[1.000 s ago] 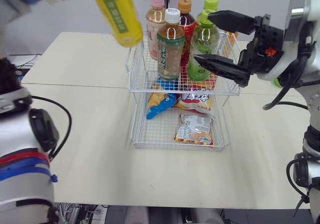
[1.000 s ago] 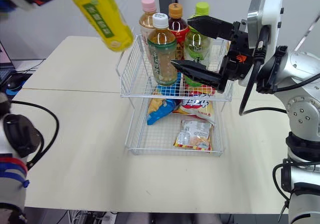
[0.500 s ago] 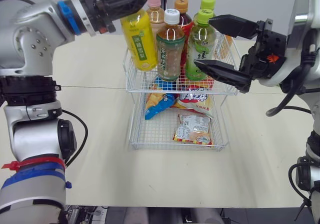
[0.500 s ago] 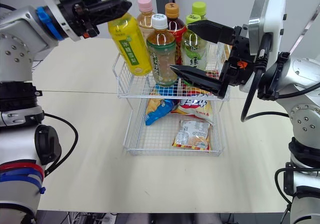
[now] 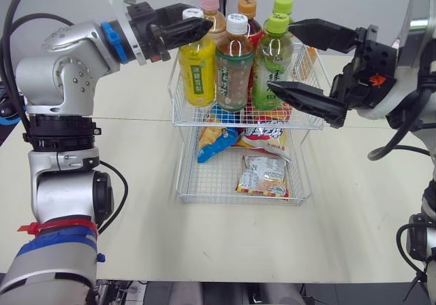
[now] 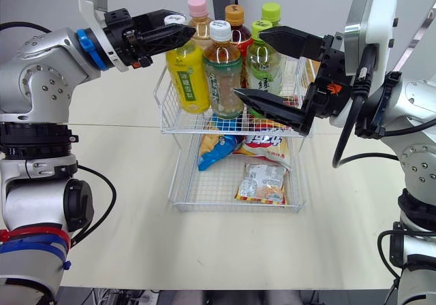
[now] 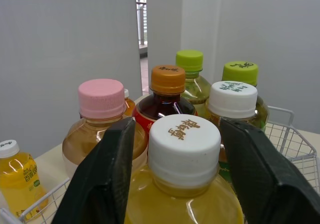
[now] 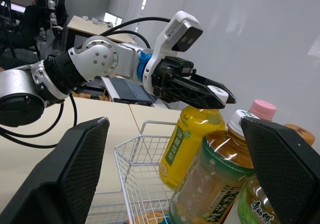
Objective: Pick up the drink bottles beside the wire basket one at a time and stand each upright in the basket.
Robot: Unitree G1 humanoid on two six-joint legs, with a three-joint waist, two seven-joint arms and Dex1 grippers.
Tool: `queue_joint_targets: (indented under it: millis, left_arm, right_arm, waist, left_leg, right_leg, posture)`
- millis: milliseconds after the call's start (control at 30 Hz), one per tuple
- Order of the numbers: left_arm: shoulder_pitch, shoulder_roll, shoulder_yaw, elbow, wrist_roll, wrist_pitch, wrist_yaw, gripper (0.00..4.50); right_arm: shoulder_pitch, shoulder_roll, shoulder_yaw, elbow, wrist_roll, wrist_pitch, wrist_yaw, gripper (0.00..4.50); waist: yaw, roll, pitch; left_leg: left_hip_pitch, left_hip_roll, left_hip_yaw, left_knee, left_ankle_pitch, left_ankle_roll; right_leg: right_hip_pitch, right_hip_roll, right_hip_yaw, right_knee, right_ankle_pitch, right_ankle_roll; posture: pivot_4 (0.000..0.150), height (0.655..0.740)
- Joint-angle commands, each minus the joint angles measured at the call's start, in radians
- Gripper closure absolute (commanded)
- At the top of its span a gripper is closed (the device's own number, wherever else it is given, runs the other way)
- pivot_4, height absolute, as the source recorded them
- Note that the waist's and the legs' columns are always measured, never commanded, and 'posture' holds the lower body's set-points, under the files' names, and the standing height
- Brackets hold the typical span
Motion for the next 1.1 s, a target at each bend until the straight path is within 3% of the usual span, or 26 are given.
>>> queue_joint_targets:
  millis: [33, 100, 133, 300, 400, 600, 867, 967, 1100]
  left_arm:
    - [-0.011, 0.049, 0.029, -0.043, -0.004, -0.009, -0.02, 0.69]
    - [-0.004, 0.073, 0.054, -0.042, -0.016, -0.003, -0.023, 0.07]
    - [0.003, 0.085, 0.065, -0.045, -0.021, -0.001, -0.023, 0.03]
    - [0.045, 0.182, 0.155, -0.027, -0.023, -0.007, 0.004, 0.03]
    - [0.08, 0.242, 0.219, 0.009, -0.003, -0.042, 0.04, 0.03]
    - [0.232, 0.27, 0.285, 0.057, 0.055, -0.171, 0.108, 0.03]
    - [0.505, 0.238, 0.328, 0.141, 0.114, -0.365, 0.136, 0.03]
    - [0.643, 0.184, 0.322, 0.143, 0.141, -0.452, 0.159, 0.03]
    - [0.771, 0.089, 0.31, 0.072, 0.181, -0.508, 0.269, 0.03]
  right_arm:
    - [0.001, -0.019, -0.034, -0.02, 0.013, -0.009, 0.001, 0.0]
    - [0.001, -0.02, -0.031, -0.015, 0.006, -0.014, 0.004, 0.0]
    - [0.0, -0.021, -0.03, -0.011, 0.001, -0.016, 0.005, 0.0]
    - [-0.033, -0.037, -0.018, 0.06, -0.044, -0.022, 0.014, 0.0]
    - [-0.102, -0.113, -0.044, 0.163, -0.054, 0.014, 0.05, 0.0]
    - [-0.024, -0.238, -0.161, 0.315, -0.104, -0.051, 0.147, 0.0]
    - [0.226, -0.284, -0.288, 0.588, -0.274, -0.259, 0.223, 0.0]
    - [0.376, -0.248, -0.285, 0.715, -0.401, -0.44, 0.206, 0.0]
    - [0.476, -0.129, -0.277, 0.813, -0.46, -0.573, 0.137, 0.0]
  waist:
    - [-0.001, 0.0, 0.0]
    - [-0.002, 0.0, 0.0]
    - [-0.002, 0.0, 0.0]
    - [-0.002, 0.0, 0.0]
    - [-0.001, 0.001, 0.0]
    - [0.009, 0.001, 0.0]
    - [0.004, 0.001, -0.001]
    - [0.003, 0.001, -0.002]
    - [0.001, 0.001, -0.002]
  left_leg:
    - [0.0, 0.0, 0.0, 0.0, 0.0, 0.0]
    - [0.0, 0.0, 0.0, 0.0, 0.0, 0.0]
    - [0.0, 0.0, 0.0, 0.0, 0.0, 0.0]
    - [0.0, 0.0, 0.0, 0.0, 0.0, 0.0]
    - [0.0, 0.0, 0.001, 0.0, 0.0, 0.0]
    - [0.001, 0.0, 0.001, 0.0, 0.0, 0.0]
    - [0.001, 0.0, 0.002, 0.0, 0.0, 0.0]
    - [0.002, 0.0, 0.003, 0.0, 0.0, 0.0]
    - [0.003, 0.0, 0.003, 0.0, 0.0, 0.0]
  right_leg:
    - [0.0, 0.0, 0.0, 0.0, 0.0, 0.0]
    - [0.0, 0.0, 0.0, 0.0, 0.0, 0.0]
    - [0.0, 0.0, 0.0, 0.0, 0.0, 0.0]
    - [0.0, 0.0, 0.0, 0.0, 0.0, 0.0]
    - [-0.001, 0.0, 0.001, 0.001, 0.0, 0.0]
    - [0.001, -0.001, 0.0, -0.001, 0.0, 0.0]
    - [0.001, -0.001, 0.001, 0.0, 0.0, 0.0]
    - [0.001, -0.001, 0.002, 0.0, 0.0, 0.0]
    - [0.001, -0.001, 0.002, 0.0, 0.0, 0.0]
  posture:
    - [0.15, 0.74]
    - [0.15, 0.74]
    - [0.15, 0.74]
    - [0.15, 0.74]
    - [0.15, 0.74]
    - [0.15, 0.74]
    - [0.15, 0.74]
    - [0.15, 0.74]
    - [0.15, 0.74]
